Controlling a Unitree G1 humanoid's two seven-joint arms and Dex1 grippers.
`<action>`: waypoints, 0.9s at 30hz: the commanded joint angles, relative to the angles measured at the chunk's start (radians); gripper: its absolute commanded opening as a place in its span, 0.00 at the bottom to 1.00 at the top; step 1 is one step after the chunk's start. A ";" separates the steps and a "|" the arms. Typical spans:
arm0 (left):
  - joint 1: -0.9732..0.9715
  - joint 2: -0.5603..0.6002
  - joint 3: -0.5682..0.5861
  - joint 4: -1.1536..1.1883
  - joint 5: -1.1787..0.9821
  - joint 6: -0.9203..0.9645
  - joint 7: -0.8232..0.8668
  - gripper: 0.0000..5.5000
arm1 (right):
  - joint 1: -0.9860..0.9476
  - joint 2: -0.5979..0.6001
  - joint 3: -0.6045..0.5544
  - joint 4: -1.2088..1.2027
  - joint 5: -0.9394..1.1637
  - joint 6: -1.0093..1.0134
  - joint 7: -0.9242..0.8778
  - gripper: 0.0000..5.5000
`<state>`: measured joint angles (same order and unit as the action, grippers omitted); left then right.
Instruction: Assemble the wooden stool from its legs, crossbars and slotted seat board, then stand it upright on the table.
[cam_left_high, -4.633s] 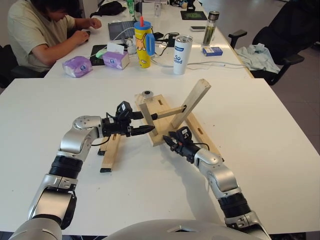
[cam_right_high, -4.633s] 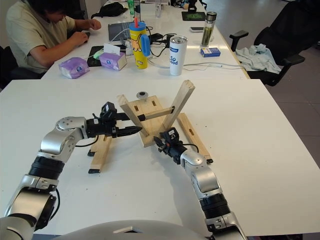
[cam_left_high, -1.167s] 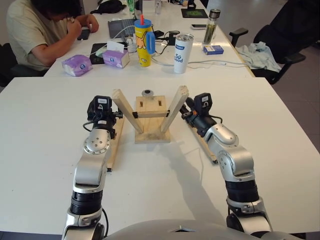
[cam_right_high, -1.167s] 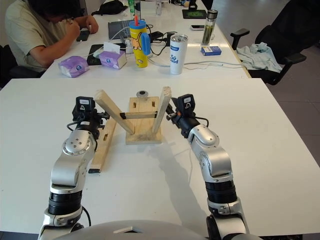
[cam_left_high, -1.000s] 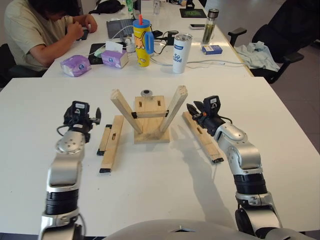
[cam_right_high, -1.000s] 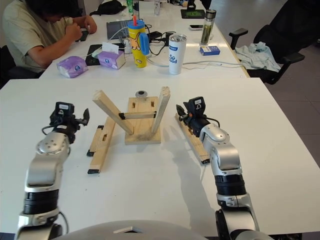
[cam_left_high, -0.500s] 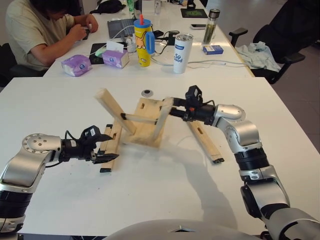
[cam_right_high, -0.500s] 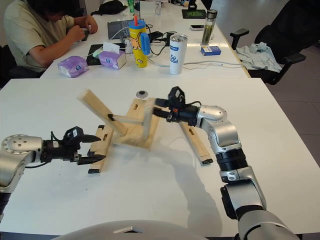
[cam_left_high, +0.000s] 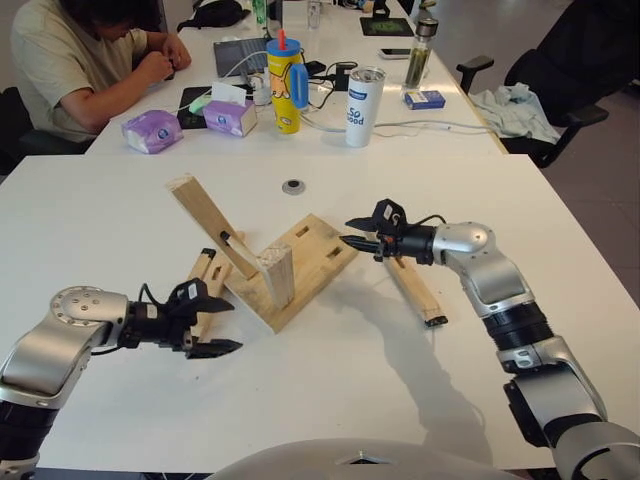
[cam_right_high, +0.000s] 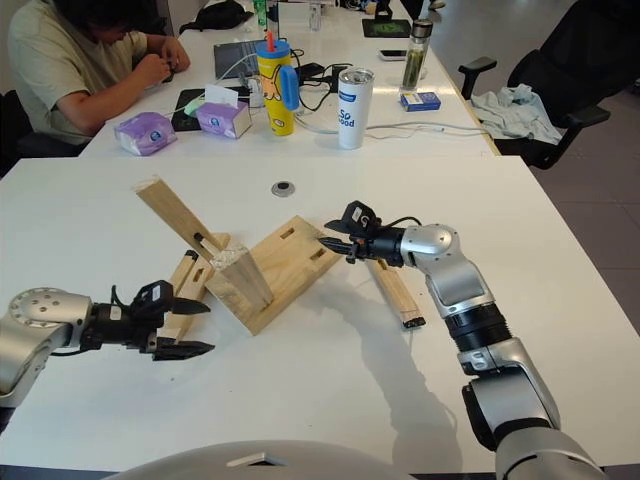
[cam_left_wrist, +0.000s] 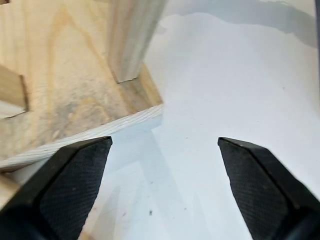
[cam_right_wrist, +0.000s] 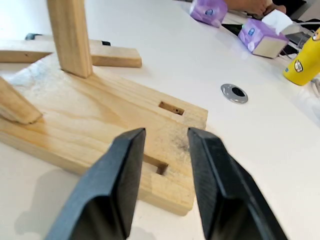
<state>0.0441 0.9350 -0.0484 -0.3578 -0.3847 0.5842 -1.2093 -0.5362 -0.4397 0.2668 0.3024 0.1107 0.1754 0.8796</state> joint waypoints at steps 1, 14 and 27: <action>-0.015 -0.065 -0.115 -0.074 0.024 0.029 0.065 0.72 | -0.091 0.074 0.023 0.222 -0.088 -0.151 -0.064 0.29; -0.119 -0.207 -0.327 -0.027 0.189 0.067 0.283 0.72 | -0.162 -0.001 0.296 0.453 -0.486 -0.360 0.013 0.29; -0.332 -0.402 -0.342 0.467 0.488 -0.108 0.654 0.72 | 0.154 -0.069 0.279 -0.191 -0.299 0.021 0.173 0.29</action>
<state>-0.2808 0.5677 -0.3875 -0.0052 0.0500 0.4617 -0.6150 -0.4830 -0.5290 0.4966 0.1447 -0.1865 0.1035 1.0264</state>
